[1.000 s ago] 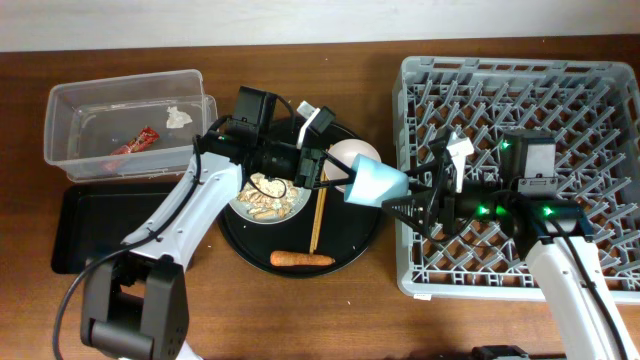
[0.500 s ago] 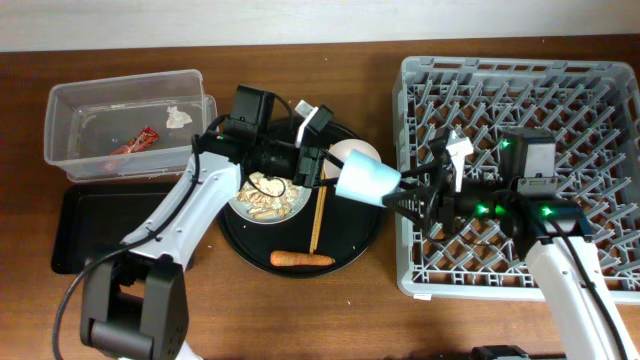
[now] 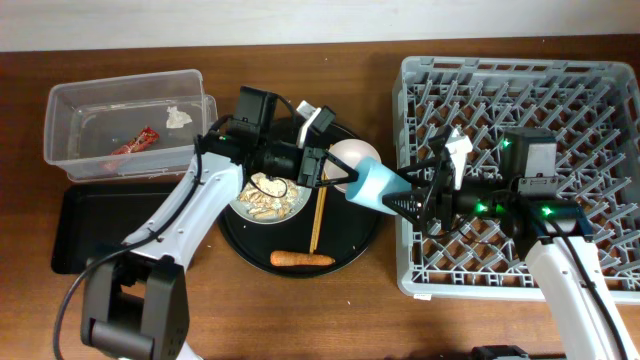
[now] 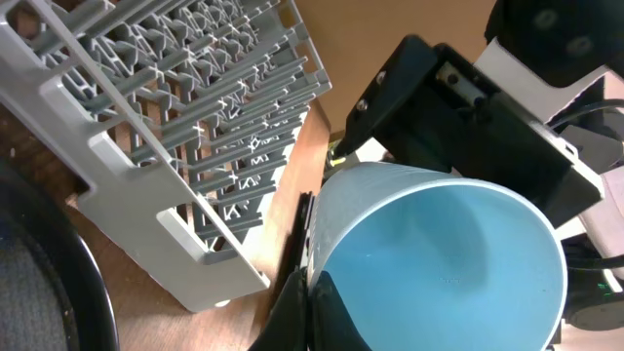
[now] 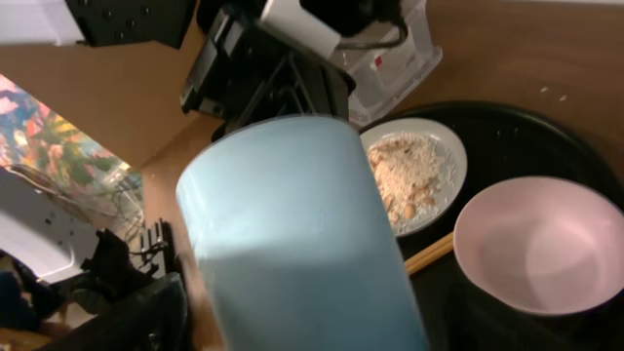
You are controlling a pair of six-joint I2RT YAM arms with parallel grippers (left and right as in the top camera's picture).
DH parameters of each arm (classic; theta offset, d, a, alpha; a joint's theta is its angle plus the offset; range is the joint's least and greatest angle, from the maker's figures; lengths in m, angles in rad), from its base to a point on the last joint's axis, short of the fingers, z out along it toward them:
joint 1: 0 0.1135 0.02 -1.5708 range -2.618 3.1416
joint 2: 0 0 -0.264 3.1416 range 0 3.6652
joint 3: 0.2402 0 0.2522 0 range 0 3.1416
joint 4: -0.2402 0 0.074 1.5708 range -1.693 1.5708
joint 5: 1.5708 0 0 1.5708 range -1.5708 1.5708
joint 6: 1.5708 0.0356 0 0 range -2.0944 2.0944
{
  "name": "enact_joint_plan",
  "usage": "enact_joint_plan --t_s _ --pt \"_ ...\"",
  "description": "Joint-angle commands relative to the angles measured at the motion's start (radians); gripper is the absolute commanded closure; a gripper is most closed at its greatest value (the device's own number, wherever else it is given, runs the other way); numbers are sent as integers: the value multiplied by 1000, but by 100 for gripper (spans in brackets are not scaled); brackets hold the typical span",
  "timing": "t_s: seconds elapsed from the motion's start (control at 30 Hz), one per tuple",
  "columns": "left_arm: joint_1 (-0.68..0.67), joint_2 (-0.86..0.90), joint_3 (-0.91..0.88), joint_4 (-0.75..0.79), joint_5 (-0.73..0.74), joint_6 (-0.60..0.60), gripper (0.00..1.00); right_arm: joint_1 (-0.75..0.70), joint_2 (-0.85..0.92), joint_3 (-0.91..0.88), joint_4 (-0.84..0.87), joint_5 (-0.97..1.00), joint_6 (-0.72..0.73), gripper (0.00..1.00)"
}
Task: Sort waste into correct bins and load items into the dishwasher rack
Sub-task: 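Hand the blue cup from the left gripper to the right gripper, then carry the blue cup right and place it in the rack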
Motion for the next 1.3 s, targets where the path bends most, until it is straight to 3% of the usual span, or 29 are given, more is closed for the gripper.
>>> enact_joint_plan --t_s 0.0,0.2,0.27,0.43,0.6,0.63,0.7,0.77,0.83,0.87,1.0,1.13,1.27 --pt "-20 -12 15 33 26 4 100 2 4 15 12 5 2 14" --pt "-19 -12 15 198 119 -153 100 2 5 15 10 31 2 12" --pt "-20 -12 15 200 119 -153 100 2 5 15 10 27 2 12" --pt "-20 -12 15 200 118 -154 100 2 5 15 11 20 2 34" --pt "-20 -12 15 200 117 -153 100 1 5 15 14 24 2 39" --pt "-20 -12 15 200 117 -153 99 1 5 15 14 24 2 40" --pt "-20 -12 15 200 110 -152 83 1 5 15 15 27 2 43" --pt "-20 -12 15 192 29 -151 77 1 4 15 14 65 3 50" --pt "-18 -13 15 192 -64 -145 77 1 3 15 12 118 6 50" --pt "-10 -13 15 189 -122 -145 72 1 2 15 3 155 6 49" --pt "26 -13 15 184 -200 -144 66 1 -25 18 -35 238 20 50" --pt "86 -14 15 39 -415 -83 62 -1 -43 111 -220 424 79 54" --pt "129 -51 15 -226 -857 0 57 -1 -43 334 -533 733 165 55"
